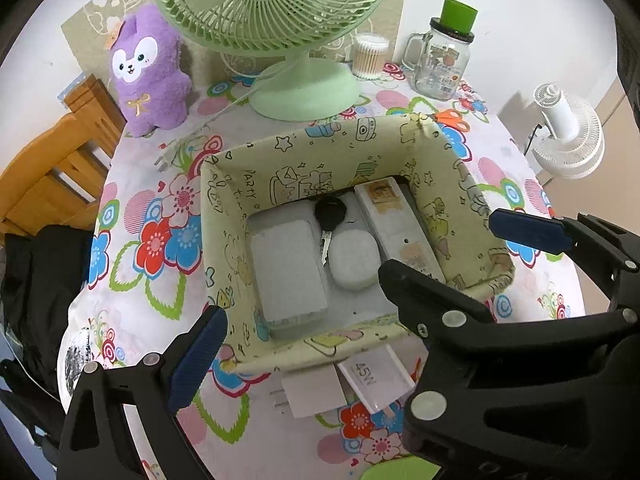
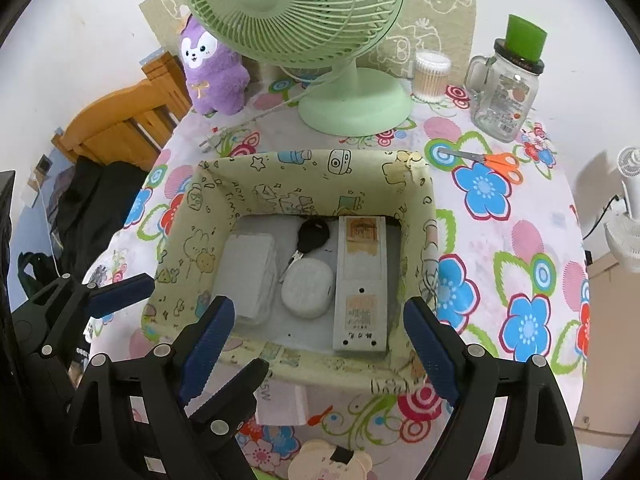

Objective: Organize rigid objects
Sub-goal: 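Withdraw both tools from the box back toward the two white chargers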

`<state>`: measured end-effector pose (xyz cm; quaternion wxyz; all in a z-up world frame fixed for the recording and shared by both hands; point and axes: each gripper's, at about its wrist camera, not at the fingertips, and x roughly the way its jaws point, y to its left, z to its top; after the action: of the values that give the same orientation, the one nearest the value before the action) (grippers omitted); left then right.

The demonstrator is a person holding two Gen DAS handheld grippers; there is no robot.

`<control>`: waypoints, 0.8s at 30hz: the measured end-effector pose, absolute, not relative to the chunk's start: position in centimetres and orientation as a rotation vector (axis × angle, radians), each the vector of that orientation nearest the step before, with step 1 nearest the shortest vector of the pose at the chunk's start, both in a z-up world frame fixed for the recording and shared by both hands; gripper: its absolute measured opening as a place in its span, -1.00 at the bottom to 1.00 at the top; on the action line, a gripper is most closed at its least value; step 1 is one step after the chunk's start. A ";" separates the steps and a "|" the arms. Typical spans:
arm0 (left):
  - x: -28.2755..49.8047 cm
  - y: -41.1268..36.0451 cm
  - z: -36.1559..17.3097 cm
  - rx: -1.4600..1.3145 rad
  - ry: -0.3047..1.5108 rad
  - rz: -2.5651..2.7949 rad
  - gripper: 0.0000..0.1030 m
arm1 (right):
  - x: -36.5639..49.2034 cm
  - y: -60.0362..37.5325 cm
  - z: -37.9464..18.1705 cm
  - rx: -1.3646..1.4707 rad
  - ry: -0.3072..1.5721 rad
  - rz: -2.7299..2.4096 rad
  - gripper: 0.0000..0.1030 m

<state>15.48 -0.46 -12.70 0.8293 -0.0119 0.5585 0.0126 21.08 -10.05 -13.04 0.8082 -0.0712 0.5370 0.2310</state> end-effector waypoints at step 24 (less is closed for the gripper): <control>11.5 -1.9 -10.1 0.005 1.136 -0.018 0.91 | 16.1 -12.1 -10.1 -0.143 1.085 0.390 0.72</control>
<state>11.48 -1.85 -10.09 0.8430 0.0026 0.5379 -0.0087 16.08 -12.09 -10.06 0.8359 -0.0677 0.5127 0.1841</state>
